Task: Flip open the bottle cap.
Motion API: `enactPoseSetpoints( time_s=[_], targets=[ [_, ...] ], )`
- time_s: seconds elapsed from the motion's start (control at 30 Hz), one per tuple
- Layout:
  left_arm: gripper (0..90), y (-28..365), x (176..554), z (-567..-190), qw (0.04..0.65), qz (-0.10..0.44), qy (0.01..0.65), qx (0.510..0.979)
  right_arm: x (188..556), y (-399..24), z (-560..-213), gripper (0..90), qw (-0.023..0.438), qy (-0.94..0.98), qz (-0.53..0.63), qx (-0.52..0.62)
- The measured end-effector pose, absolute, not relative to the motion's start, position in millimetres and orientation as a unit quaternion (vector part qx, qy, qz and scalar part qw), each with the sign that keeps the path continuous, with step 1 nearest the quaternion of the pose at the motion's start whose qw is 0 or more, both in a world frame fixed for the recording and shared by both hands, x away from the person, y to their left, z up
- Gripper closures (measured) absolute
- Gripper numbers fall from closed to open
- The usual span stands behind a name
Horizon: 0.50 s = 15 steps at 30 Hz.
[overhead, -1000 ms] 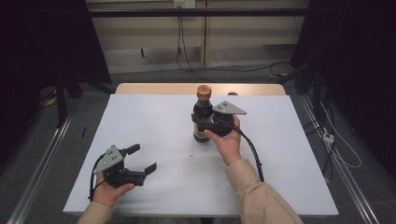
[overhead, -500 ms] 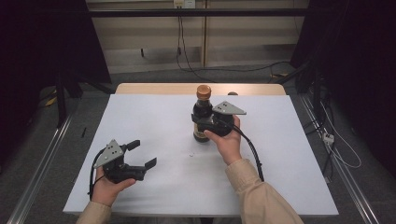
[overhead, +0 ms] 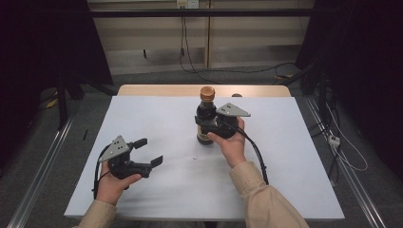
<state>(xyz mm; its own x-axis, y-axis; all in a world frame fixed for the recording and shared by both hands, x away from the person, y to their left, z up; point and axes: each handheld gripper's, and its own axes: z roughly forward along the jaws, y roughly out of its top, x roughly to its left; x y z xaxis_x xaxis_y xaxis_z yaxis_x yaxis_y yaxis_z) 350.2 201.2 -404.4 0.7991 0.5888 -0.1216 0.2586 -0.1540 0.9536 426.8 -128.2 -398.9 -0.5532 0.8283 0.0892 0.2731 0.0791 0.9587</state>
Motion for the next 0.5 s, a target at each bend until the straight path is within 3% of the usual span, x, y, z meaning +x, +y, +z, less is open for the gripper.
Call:
enactPoseSetpoints(
  time_s=[0.5],
  targets=[
    [3.6,180,375,-376,0.6,0.117,0.274,0.742,426,-128,-399,27.0,0.253,0.691,0.547,0.399]
  ],
)
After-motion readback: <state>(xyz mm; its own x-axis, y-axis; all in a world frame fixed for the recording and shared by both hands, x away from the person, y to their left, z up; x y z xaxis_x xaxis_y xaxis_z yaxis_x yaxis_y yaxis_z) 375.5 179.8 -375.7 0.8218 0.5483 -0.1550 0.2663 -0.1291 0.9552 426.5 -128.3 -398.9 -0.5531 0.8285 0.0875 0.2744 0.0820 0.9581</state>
